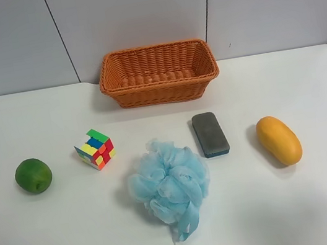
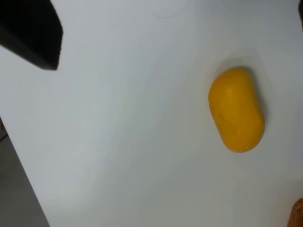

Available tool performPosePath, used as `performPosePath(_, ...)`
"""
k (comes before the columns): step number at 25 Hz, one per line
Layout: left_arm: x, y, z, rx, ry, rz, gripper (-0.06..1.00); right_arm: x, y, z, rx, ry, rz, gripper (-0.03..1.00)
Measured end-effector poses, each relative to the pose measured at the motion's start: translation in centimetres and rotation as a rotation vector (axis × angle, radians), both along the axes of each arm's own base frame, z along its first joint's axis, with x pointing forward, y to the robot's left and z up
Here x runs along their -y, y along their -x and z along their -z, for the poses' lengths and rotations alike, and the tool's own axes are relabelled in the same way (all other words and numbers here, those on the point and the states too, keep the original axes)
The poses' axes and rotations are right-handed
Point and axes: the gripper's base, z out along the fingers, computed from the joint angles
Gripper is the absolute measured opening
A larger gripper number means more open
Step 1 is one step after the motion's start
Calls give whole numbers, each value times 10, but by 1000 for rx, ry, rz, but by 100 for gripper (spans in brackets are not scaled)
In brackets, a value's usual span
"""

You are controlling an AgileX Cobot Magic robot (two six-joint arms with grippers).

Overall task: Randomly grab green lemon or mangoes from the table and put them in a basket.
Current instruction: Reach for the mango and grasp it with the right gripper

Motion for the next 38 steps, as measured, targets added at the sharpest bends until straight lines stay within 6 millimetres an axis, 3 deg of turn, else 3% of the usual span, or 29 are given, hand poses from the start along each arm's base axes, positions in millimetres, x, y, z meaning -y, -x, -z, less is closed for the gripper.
performPosePath(20,0,0,0,0,0,0,95,1,0,0,5,3,10,99)
performPosePath(24,0,0,0,0,0,0,95,0,-6,-20,25,-16,2,99)
performPosePath(27,0,0,0,0,0,0,95,0,-26,-45,-27,-27,-2,99)
performPosePath(32,0,0,0,0,0,0,95,2,-90,-85,-206,-33,0,99)
performPosePath(35,0,0,0,0,0,0,95,5,-138,-96,-325,-13,3,99)
performPosePath(38,0,0,0,0,0,0,95,9,-185,-91,-442,2,5,99)
